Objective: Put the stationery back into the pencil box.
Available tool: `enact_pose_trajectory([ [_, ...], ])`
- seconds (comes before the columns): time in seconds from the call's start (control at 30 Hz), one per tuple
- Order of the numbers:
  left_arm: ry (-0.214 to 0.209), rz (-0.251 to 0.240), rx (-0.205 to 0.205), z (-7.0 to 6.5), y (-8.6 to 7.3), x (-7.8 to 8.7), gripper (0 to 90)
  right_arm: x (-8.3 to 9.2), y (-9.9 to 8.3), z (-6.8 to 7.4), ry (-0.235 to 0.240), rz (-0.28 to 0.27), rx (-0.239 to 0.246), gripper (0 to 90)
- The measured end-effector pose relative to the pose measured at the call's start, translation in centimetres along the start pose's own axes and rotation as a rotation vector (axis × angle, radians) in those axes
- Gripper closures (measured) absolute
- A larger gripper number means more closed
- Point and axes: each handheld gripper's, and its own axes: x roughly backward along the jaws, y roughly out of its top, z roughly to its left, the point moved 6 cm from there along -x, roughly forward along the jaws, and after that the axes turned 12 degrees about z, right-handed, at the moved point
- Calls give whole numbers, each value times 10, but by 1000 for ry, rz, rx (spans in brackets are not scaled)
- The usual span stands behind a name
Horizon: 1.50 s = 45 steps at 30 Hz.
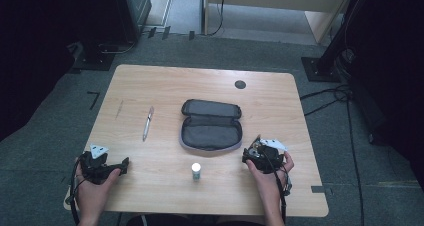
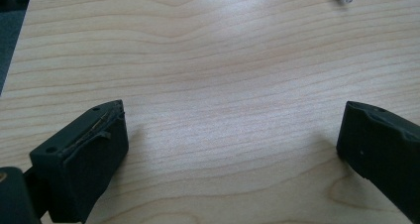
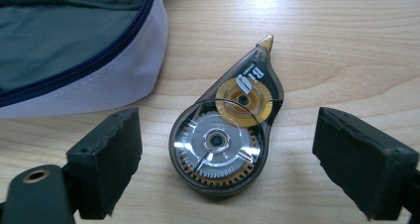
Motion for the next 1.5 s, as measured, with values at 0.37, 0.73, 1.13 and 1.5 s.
enact_pose_trajectory([
  [0.37,0,0,0,0,0,0,0,-11,-6,-2,-60,-11,31,263],
  [0.73,0,-1,0,0,0,0,0,-6,-14,-4,-34,-76,51,413],
  [1.13,0,-1,0,0,0,0,0,4,-12,-9,-12,-90,28,413],
  [1.5,0,0,0,0,0,0,0,30,6,0,22,-137,51,413],
])
